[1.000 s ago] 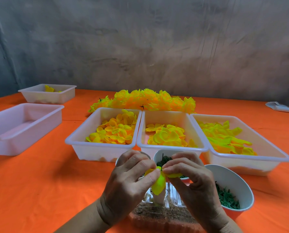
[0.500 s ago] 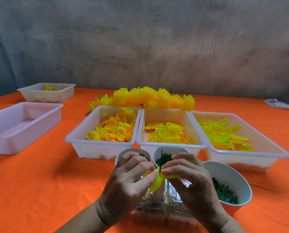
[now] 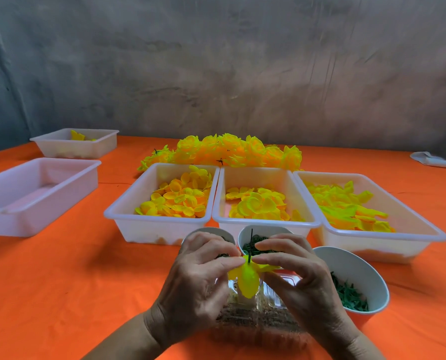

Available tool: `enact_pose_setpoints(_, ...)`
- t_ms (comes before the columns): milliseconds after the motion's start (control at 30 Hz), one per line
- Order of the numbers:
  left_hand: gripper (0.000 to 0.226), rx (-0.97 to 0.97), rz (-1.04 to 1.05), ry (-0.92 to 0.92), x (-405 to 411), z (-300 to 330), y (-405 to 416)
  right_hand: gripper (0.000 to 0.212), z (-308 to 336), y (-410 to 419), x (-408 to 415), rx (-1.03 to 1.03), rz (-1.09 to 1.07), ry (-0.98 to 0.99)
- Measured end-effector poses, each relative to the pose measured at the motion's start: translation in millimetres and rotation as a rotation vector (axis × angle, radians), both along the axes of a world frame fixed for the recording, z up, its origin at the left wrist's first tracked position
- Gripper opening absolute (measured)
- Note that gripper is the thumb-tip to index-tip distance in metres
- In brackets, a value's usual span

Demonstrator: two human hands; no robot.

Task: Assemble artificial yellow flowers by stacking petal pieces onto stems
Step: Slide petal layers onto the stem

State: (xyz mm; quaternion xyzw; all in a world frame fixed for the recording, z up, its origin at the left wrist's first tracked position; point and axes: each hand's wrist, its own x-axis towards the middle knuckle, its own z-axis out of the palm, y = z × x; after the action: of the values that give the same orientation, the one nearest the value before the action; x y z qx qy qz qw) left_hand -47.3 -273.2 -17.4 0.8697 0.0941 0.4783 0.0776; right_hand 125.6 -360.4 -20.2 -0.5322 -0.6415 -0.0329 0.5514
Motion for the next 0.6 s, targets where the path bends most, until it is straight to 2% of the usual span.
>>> enact_pose_setpoints(133, 0.022, -0.230, 0.011, -0.111, 3, 8, -2, 0.013, 0, -1, 1, 0.006, 0.008, 0.025)
enact_pose_setpoints(267, 0.026, -0.413, -0.005, -0.127, 11, 9, 2, 0.010, 0, -2, 2, 0.001, 0.031, 0.069)
enact_pose_setpoints(400, 0.010, -0.609, -0.073, -0.125, 19, 3, 5, 0.006, 1, -4, 3, -0.007, 0.016, 0.028)
enact_pose_setpoints(467, 0.002, -0.631, -0.084, -0.120, 21, 0, 6, 0.005, 0, -4, 3, -0.014, 0.009, 0.005)
enact_pose_setpoints(600, 0.004, -0.645, -0.102, -0.134, 23, -1, 7, 0.004, -2, -4, 4, -0.011, 0.003, -0.030)
